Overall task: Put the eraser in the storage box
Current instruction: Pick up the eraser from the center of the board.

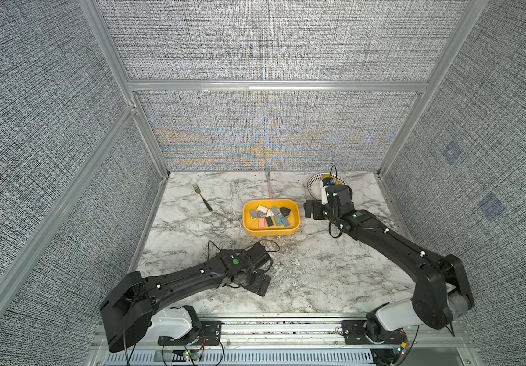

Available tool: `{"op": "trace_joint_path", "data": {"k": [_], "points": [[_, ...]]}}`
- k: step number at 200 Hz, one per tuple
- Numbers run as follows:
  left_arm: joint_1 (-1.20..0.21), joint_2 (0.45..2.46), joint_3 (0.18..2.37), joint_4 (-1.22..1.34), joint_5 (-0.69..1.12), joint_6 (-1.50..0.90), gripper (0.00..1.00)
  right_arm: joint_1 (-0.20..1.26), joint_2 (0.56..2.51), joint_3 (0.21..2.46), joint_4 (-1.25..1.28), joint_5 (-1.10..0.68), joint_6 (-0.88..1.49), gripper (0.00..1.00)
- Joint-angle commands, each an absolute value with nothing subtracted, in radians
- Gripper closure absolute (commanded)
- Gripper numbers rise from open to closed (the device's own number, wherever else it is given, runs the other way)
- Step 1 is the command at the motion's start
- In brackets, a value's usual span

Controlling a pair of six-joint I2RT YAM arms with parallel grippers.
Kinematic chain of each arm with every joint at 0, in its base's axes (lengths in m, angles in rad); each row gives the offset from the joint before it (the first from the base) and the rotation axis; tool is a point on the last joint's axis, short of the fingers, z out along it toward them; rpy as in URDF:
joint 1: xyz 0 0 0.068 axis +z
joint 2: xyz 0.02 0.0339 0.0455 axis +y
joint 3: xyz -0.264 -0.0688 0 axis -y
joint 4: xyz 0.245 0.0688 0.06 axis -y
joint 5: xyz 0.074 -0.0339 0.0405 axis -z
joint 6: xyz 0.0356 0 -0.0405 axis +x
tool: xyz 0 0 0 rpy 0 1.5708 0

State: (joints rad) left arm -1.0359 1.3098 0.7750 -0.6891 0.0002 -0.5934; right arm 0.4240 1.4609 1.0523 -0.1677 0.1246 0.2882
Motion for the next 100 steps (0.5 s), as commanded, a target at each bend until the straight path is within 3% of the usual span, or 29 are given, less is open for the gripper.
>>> {"op": "trace_joint_path", "data": {"k": [1,39,100], "points": [[-1.06,1.332,0.773,-0.68,-0.032,-0.651,0.06,0.421,1.449,1.036,-0.131,0.111,0.297,0.02],[-1.081,1.37,0.761,-0.657,-0.037,-0.689,0.08,0.4,1.463,1.023,-0.122,0.079,0.284,0.02],[-1.086,1.403,0.759,-0.661,-0.05,-0.707,0.21,0.372,1.48,1.005,-0.111,0.039,0.281,0.02]]}}
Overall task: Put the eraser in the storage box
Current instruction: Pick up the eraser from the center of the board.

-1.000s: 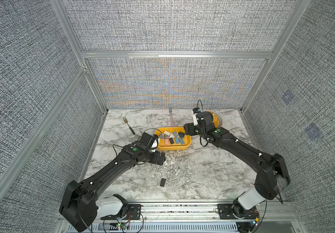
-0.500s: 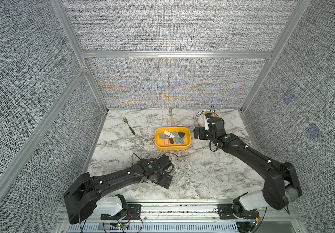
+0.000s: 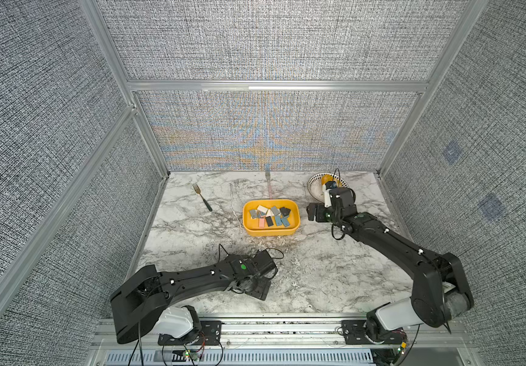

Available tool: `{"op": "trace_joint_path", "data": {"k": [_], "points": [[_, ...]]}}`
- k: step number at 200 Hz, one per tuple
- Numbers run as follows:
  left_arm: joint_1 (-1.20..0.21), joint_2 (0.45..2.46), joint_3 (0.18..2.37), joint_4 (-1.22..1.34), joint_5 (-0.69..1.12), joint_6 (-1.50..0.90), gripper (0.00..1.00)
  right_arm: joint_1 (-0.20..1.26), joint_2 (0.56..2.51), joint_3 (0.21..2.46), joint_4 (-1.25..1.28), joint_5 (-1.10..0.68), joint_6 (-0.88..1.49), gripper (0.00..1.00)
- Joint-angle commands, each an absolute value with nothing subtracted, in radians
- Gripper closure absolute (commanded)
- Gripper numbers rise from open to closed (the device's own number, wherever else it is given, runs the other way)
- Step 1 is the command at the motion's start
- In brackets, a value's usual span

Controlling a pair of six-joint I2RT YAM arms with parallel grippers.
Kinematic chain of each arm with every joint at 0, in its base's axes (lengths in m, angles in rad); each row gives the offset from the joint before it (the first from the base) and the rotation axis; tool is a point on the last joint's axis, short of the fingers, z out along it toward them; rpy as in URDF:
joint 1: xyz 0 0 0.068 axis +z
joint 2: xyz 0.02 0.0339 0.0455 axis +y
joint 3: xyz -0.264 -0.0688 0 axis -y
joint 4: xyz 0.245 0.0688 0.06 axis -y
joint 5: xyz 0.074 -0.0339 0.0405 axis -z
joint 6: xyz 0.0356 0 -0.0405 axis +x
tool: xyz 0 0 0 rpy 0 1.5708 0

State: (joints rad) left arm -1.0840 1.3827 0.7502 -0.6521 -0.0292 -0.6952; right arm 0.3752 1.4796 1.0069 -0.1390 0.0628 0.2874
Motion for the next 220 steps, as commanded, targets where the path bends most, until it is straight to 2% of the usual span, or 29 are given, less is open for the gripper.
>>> {"op": "trace_joint_path", "data": {"k": [1,86,161,220], "points": [[-1.086,1.405,0.761,-0.662,-0.051,-0.707,0.21,0.373,1.482,1.005,-0.111,0.039,0.28,0.02],[-1.098,1.503,0.784,-0.642,-0.073,-0.723,0.3,0.357,1.477,0.992,-0.111,0.042,0.268,0.02],[-1.101,1.557,0.783,-0.598,-0.067,-0.727,0.46,0.347,1.467,0.986,-0.114,0.042,0.264,0.02],[-1.101,1.546,0.767,-0.596,-0.066,-0.733,0.67,0.344,1.48,0.989,-0.112,0.032,0.266,0.02]]}}
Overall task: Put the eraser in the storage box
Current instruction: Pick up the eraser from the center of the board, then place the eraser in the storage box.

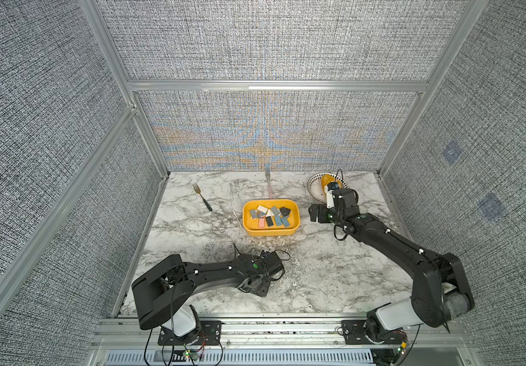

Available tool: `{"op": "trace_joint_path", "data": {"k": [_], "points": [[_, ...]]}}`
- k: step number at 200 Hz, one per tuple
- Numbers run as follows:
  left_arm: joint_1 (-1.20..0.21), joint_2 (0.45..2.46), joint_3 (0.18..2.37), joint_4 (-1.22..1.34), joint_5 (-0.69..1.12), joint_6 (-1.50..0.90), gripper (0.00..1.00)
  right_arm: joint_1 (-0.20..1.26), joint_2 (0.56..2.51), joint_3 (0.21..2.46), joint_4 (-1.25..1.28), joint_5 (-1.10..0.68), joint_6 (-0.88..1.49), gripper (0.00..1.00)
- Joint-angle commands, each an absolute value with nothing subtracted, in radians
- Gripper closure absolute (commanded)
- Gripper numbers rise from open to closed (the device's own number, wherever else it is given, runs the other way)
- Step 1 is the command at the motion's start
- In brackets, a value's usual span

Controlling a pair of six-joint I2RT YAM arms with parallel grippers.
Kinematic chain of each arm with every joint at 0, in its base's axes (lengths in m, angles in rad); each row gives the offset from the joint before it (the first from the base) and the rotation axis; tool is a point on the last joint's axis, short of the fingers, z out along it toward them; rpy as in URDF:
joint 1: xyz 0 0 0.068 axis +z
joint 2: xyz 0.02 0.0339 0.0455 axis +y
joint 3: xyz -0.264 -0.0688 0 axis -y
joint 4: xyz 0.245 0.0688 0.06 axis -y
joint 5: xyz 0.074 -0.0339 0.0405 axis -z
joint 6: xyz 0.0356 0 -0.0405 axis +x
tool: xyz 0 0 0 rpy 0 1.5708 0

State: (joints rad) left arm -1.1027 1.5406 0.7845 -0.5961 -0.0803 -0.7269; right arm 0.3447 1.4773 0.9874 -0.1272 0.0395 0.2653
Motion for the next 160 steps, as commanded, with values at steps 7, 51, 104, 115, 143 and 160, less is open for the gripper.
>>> {"op": "trace_joint_path", "data": {"k": [7,51,104,115,143,160], "points": [[-1.101,1.544,0.765,-0.595,-0.066,-0.735,0.68,0.344,1.48,0.989,-0.111,0.032,0.265,0.02],[-1.101,1.525,0.771,-0.618,-0.099,-0.738,0.75,0.344,1.477,0.984,-0.109,0.033,0.266,0.02],[-1.066,1.439,0.866,-0.74,-0.238,-0.699,0.77,0.341,1.469,0.976,-0.112,0.045,0.262,0.02],[-1.046,1.413,0.887,-0.753,-0.258,-0.684,0.78,0.338,1.468,0.974,-0.112,0.044,0.261,0.02],[-0.962,1.337,0.942,-0.742,-0.305,-0.633,0.78,0.334,1.463,0.966,-0.114,0.051,0.26,0.02],[-0.883,1.318,0.987,-0.713,-0.293,-0.574,0.79,0.331,1.462,0.962,-0.115,0.052,0.258,0.02]]}}
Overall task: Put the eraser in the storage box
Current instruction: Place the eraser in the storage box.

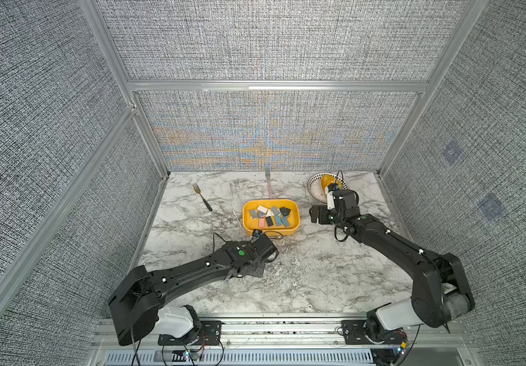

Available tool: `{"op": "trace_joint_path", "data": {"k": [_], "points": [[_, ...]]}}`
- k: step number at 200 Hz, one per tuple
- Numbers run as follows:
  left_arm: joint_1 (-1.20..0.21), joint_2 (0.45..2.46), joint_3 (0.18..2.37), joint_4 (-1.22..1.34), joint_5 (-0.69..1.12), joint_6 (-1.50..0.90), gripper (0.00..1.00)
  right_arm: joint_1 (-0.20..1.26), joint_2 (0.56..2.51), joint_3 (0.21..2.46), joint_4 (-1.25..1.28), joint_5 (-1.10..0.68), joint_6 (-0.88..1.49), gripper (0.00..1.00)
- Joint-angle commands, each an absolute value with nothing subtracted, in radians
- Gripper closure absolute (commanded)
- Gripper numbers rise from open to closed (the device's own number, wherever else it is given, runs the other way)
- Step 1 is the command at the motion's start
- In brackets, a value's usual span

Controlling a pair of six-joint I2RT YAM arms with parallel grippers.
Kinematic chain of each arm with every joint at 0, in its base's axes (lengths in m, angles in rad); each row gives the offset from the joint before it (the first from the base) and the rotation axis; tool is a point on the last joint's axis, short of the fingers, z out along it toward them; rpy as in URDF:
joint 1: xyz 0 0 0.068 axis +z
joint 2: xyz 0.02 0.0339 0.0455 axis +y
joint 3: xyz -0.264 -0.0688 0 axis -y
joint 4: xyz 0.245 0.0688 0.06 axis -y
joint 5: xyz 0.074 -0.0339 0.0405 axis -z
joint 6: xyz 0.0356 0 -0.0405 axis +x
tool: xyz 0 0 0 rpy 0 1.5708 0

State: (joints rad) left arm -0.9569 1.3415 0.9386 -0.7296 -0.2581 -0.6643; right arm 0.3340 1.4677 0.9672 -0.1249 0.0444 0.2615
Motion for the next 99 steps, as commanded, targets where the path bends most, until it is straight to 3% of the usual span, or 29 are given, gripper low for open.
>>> {"op": "trace_joint_path", "data": {"k": [1,99], "points": [[-0.88,1.318,0.991,-0.711,-0.294,-0.571,0.79,0.332,1.461,0.962,-0.115,0.051,0.258,0.02],[-0.604,1.678,1.412,-0.623,-0.148,-0.349,0.8,0.328,1.484,0.974,-0.121,0.04,0.255,0.02]]}}
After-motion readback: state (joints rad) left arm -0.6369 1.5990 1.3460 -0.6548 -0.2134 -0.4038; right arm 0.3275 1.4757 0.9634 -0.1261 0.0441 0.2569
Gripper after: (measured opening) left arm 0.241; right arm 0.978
